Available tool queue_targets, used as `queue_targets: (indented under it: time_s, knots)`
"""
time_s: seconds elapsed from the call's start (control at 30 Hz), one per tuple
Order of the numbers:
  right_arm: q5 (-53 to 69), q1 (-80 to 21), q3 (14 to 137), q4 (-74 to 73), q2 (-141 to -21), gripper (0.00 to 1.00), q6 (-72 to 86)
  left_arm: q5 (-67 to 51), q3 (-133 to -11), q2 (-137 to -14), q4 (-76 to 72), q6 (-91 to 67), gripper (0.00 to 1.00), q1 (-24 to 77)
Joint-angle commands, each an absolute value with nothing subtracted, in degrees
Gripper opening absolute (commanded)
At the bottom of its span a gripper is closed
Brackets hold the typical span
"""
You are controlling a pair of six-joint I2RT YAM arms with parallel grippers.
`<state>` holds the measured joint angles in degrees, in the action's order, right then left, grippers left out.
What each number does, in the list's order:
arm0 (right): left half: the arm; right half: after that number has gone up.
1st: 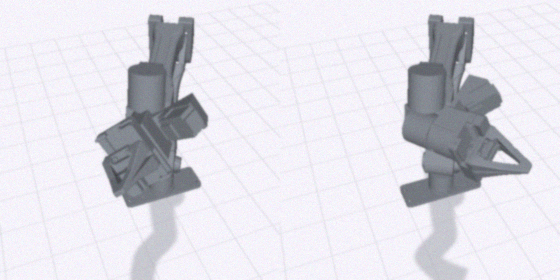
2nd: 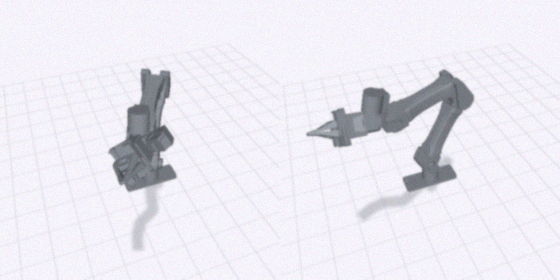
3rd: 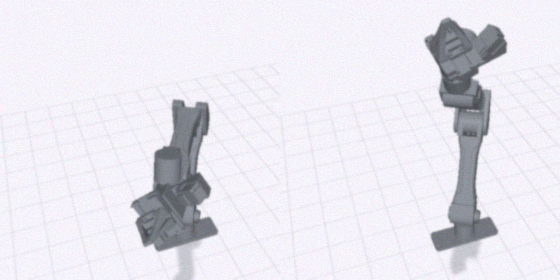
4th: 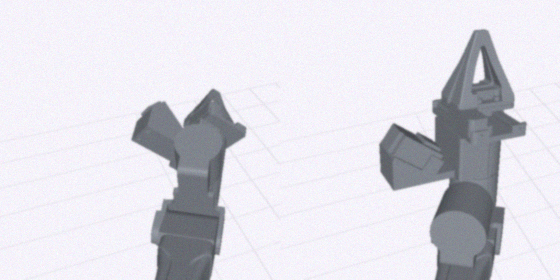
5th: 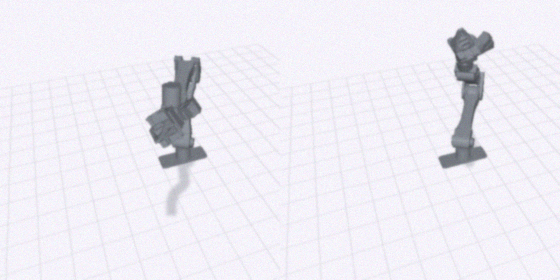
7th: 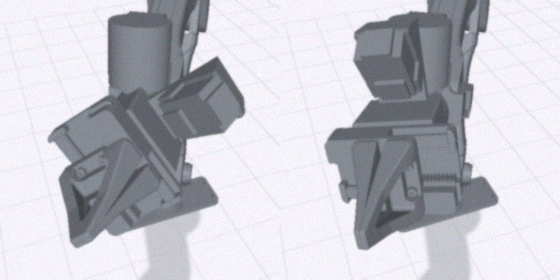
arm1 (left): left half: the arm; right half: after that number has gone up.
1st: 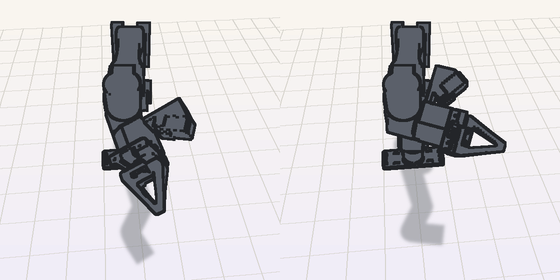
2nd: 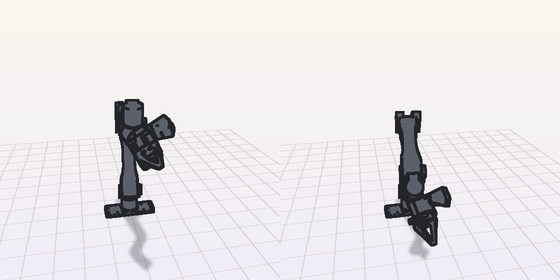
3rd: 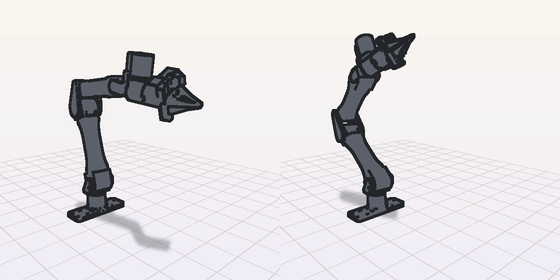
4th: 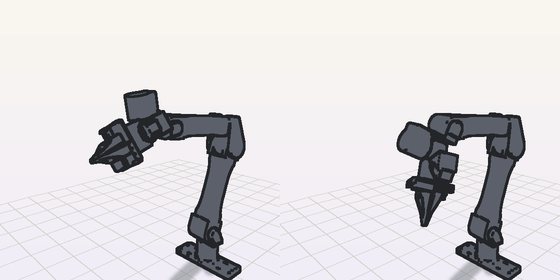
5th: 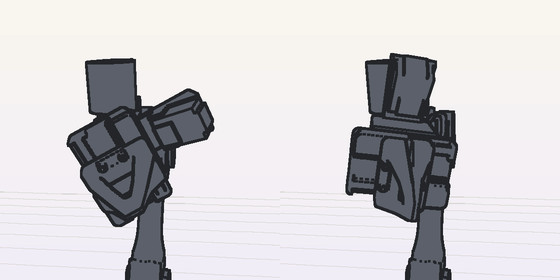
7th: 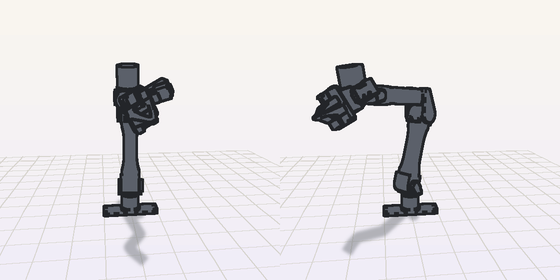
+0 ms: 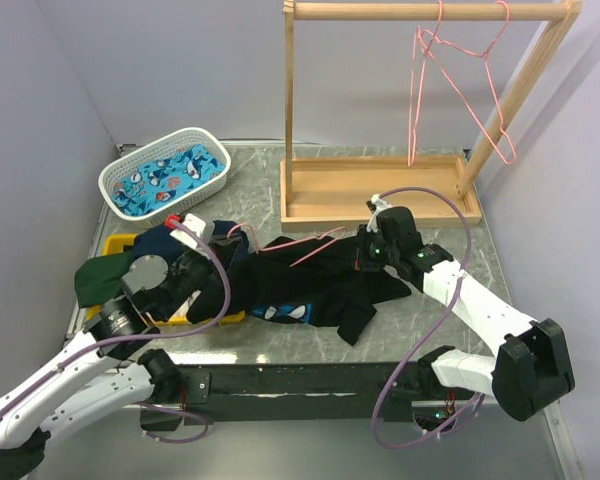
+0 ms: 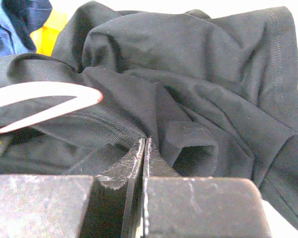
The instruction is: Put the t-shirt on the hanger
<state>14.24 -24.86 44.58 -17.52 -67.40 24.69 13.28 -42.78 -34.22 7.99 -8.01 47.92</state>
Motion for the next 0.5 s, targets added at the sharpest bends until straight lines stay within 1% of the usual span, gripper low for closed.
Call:
queue_targets:
  time_s: [0.0, 0.13, 0.4, 0.43, 0.47]
  knots:
    - [15.73, -24.35, 44.12, -14.5, -67.06, 0.0, 25.4, 10.9, -45.35, -34.63, 8.43, -7.56, 0.01, 47.72]
    - [16.08, -24.26, 43.25, -13.01, -69.25, 0.0, 25.31, 6.87, -45.18, -33.66, 10.19, -6.07, 0.01, 47.72]
    - [14.85, -24.35, 40.44, -8.44, -71.46, 0.0, 27.07, 5.36, -46.14, -31.29, 16.78, -5.1, 0.01, 47.64]
    - [14.85, -24.35, 39.99, -8.18, -70.67, 0.01, 27.16, 5.27, -45.97, -31.12, 17.14, -5.1, 0.01, 47.72]
    - [14.77, -24.35, 39.56, -7.65, -69.88, 0.05, 27.42, 5.19, -45.79, -31.29, 17.66, -5.27, 0.01, 47.72]
